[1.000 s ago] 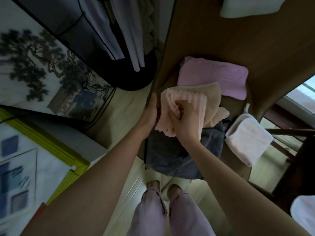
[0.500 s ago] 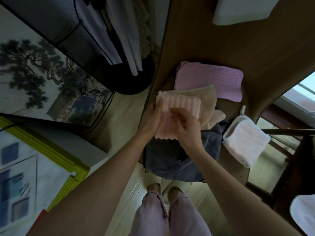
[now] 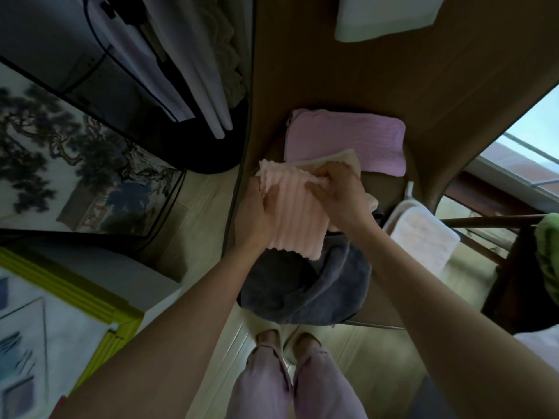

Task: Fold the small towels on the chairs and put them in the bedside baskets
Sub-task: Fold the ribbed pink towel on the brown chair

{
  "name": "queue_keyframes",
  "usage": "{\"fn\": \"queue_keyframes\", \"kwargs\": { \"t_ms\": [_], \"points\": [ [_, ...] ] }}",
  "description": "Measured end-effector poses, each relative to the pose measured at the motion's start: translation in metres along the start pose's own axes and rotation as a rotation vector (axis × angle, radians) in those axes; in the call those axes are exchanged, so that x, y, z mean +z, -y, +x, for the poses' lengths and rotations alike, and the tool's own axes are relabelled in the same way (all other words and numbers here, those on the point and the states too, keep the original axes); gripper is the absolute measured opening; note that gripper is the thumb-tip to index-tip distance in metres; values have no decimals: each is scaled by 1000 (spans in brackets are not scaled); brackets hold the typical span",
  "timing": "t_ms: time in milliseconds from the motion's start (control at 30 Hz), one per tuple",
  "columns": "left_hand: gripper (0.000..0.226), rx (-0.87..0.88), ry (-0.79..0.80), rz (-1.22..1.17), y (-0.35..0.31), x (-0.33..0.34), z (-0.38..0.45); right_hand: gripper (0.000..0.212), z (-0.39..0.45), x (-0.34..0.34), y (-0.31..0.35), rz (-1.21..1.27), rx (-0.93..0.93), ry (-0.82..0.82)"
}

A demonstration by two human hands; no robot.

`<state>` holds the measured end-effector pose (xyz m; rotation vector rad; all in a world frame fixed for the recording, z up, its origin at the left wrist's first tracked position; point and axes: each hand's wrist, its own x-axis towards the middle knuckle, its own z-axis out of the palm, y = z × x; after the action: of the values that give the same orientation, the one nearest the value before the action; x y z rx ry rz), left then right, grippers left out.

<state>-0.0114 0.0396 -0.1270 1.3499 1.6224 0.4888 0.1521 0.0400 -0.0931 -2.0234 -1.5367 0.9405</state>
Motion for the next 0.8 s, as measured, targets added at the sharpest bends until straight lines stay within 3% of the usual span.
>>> {"fn": "queue_keyframes", "kwargs": {
  "t_ms": [233, 433, 567, 800],
  "points": [
    [39, -8, -29, -64, 4, 1, 4, 16, -3, -9, 0, 148, -51, -4],
    [36, 6, -22, -59, 3, 3, 7, 33, -4, -14, -9, 134, -26, -12],
    [32, 26, -22, -97, -4, 3, 6, 30, -1, -15, -10, 47, -55, -8],
    [21, 84, 10, -91, 1, 0, 1, 11, -35, -4, -20, -378, -687, -227]
  ]
}}
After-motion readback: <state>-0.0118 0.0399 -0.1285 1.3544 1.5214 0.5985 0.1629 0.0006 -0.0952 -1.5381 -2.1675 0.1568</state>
